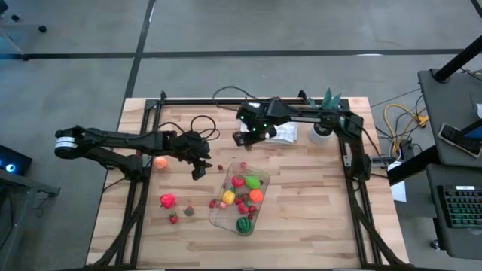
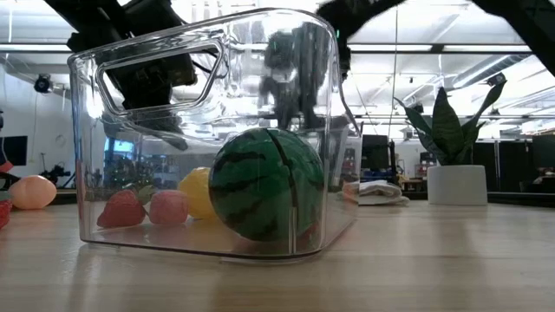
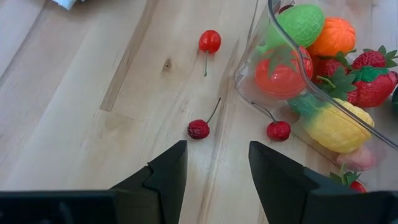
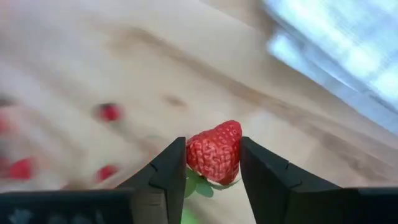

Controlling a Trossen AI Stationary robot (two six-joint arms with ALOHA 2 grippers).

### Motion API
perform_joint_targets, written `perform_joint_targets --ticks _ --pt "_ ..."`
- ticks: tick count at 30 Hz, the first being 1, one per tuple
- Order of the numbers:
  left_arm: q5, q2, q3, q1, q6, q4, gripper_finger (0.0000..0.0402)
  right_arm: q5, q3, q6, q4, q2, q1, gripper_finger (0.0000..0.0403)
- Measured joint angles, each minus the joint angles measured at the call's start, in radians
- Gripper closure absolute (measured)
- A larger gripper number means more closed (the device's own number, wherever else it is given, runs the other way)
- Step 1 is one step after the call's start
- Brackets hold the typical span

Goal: Pick and placing Produce into tupperware
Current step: Put the red strawberry into the transparent bin, then put the pink peach into the transparent bin

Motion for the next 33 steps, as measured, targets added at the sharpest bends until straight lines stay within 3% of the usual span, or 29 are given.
perform_joint_targets --ticks 7,13,16,25,33 --pt "-0.001 0.000 -0.007 0.000 0.019 -0.004 0.0244 -0.131 0.154 -0.069 -0.056 -0.091 0.098 0.0274" --pt "0.005 0.000 -0.016 0.000 0.016 -0.003 0.0244 -0.197 0.216 -0.166 -0.123 -0.072 0.225 0.0270" --pt "0.059 0.000 -0.014 -0.001 0.014 -0.003 0.0244 -0.214 0.219 -0.214 -0.124 -0.056 0.269 0.0260" --pt "0.189 0.000 -0.014 -0.044 -0.011 0.015 0.0244 -0.196 0.213 -0.144 -0.118 0.027 0.357 0.0192" --pt "0.217 0.000 -0.013 -0.193 -0.014 0.073 0.0244 -0.044 0.217 0.003 -0.129 0.041 0.380 0.0149"
